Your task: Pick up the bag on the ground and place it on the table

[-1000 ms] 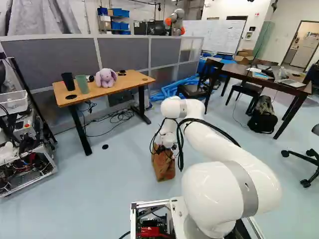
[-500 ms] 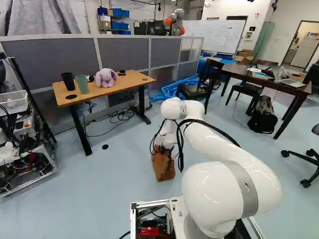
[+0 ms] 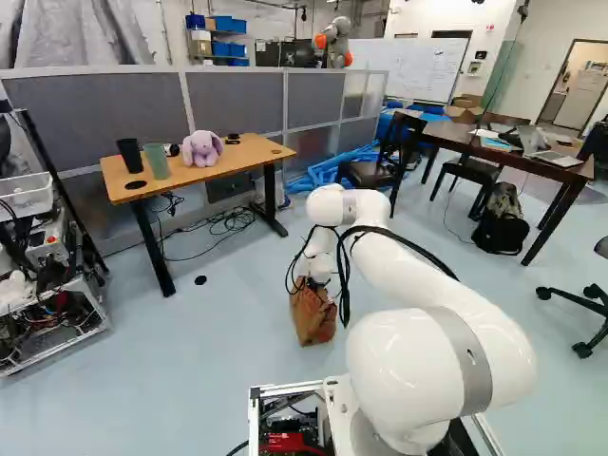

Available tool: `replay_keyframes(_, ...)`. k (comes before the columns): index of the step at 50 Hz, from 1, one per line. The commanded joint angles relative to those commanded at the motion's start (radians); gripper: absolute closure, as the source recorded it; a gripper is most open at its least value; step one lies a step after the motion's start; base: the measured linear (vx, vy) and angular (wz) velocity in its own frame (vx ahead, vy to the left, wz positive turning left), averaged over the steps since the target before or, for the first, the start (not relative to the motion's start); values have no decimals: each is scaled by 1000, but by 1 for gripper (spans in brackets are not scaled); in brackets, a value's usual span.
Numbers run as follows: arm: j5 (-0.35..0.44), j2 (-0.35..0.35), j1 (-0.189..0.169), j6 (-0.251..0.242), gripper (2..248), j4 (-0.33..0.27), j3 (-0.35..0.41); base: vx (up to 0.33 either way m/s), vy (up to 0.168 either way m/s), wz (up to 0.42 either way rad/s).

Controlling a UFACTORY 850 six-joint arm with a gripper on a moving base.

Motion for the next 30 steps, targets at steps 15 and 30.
replay_keyframes(15,0,57,0,0,229,0,56,0,0,0)
replay_keyframes(30,0,114,0,0,229,0,111,0,0,0)
